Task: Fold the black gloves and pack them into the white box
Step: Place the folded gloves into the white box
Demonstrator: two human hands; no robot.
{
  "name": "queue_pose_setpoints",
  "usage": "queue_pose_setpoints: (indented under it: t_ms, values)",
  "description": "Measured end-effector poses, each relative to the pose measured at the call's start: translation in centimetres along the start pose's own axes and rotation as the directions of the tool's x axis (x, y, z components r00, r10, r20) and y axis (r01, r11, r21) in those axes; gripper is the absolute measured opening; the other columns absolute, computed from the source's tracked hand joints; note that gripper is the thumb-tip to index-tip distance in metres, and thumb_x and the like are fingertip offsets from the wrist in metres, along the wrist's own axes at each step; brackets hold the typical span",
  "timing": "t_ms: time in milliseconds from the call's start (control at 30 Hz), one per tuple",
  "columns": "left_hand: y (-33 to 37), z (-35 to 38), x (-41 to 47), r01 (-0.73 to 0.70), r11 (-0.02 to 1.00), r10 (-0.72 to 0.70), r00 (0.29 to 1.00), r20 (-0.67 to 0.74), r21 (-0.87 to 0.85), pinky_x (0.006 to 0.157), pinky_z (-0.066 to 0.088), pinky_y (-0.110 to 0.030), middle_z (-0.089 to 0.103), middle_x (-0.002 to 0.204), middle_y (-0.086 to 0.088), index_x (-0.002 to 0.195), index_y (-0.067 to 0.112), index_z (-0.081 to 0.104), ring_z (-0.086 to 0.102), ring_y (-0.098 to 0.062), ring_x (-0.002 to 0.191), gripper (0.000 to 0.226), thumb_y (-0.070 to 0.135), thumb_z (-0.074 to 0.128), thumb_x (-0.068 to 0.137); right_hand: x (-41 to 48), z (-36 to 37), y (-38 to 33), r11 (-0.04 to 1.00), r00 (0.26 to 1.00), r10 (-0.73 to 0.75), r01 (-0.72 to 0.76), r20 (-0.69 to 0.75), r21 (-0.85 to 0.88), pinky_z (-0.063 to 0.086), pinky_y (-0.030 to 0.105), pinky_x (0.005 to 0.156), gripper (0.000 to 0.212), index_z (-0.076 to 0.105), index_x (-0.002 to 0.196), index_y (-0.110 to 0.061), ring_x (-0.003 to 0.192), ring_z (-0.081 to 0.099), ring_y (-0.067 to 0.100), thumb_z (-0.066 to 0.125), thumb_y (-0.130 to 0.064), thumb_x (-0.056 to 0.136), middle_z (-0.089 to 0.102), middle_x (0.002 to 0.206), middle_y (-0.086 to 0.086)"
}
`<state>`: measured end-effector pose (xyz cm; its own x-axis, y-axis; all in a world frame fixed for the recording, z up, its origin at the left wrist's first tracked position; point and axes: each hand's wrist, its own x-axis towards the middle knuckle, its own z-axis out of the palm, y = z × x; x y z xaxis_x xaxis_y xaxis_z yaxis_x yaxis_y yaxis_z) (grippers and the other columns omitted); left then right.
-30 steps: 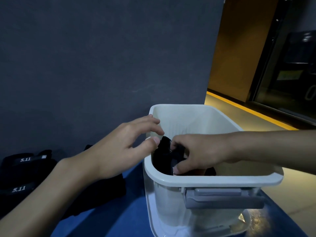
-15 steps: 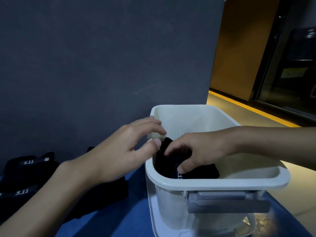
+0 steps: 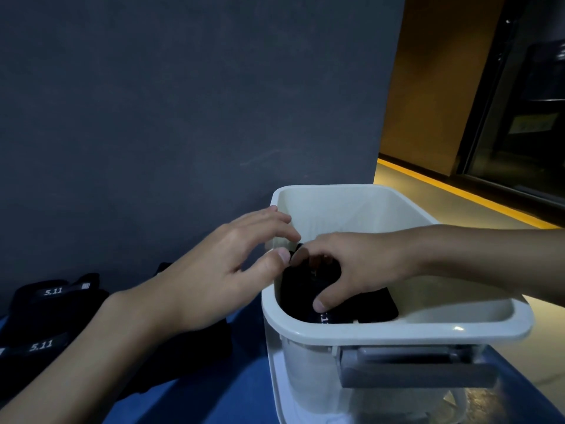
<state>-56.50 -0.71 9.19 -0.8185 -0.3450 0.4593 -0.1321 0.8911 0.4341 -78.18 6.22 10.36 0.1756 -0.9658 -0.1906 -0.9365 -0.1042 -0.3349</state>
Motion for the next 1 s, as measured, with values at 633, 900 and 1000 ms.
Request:
queue_pose_setpoints:
  t_ms: [633,900,1000]
  values:
    - [-0.1,0.0,0.0,-0.011,1.000,0.011,1.000,0.004,0.029,0.101,0.023,-0.001,0.054,0.135,0.019,0.125,0.029,0.061,0.033,0.015,0.134,0.044,0.050,0.038,0.093,0.9,-0.2,0.3,0.981,0.998,0.053,-0.046,0.033,-0.187,0.046,0.025,0.088,0.053,0.057,0.126,-0.035,0.103,0.054,0.007,0.070,-0.057,0.079,0.058,0.109,-0.018]
    - [0.5,-0.4,-0.1,0.023,0.999,-0.023,1.000,-0.018,-0.031,0.097,0.028,-0.001,0.050,0.133,0.029,0.119,0.034,0.063,0.038,0.015,0.130,0.030,0.043,0.046,0.096,-0.3,-1.8,-0.4,0.996,0.997,0.045,-0.050,-0.066,-0.074,0.043,0.019,0.095,0.050,0.060,0.128,-0.027,0.112,0.054,0.004,0.070,-0.048,0.084,0.061,0.119,-0.016]
    - [0.7,-1.5,-0.6,0.033,0.999,-0.034,0.998,-0.061,-0.015,0.103,0.035,-0.014,0.052,0.135,0.024,0.119,0.032,0.064,0.041,0.007,0.133,0.040,0.052,0.040,0.093,-1.2,-2.9,-1.5,0.996,0.991,0.039,-0.048,-0.124,-0.069,0.045,0.022,0.095,0.043,0.062,0.123,-0.028,0.113,0.054,0.005,0.068,-0.047,0.086,0.062,0.115,-0.016]
